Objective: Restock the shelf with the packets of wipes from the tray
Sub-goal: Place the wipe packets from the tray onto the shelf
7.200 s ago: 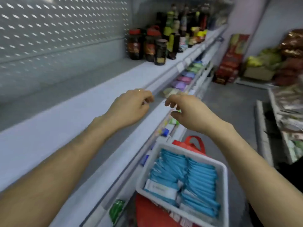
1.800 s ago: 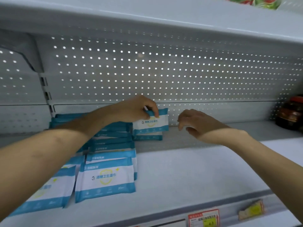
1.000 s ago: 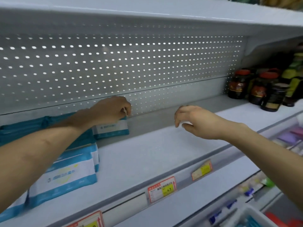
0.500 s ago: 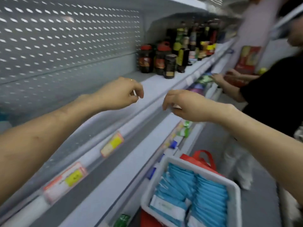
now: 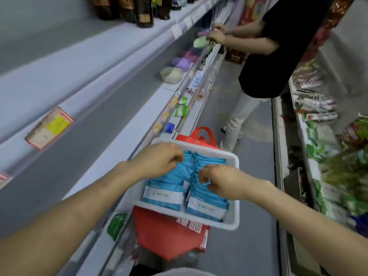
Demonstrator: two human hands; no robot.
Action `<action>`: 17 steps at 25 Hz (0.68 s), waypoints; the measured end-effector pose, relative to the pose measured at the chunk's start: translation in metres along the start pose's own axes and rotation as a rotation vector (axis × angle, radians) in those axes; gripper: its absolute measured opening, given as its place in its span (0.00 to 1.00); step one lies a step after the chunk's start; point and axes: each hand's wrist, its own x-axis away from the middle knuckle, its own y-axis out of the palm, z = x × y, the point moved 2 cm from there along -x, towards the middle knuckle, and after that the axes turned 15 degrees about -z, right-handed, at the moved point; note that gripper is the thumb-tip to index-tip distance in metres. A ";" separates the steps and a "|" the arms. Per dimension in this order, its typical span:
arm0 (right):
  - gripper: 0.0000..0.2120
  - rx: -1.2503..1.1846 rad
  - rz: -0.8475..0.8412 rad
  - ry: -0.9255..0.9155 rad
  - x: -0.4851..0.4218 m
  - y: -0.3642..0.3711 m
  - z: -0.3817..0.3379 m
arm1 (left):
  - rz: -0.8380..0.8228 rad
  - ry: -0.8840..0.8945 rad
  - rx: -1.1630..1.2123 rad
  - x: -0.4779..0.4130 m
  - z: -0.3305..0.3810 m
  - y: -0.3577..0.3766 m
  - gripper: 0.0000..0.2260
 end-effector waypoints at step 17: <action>0.14 -0.106 -0.103 0.005 -0.006 0.070 0.005 | -0.301 0.004 0.039 0.011 -0.037 0.082 0.09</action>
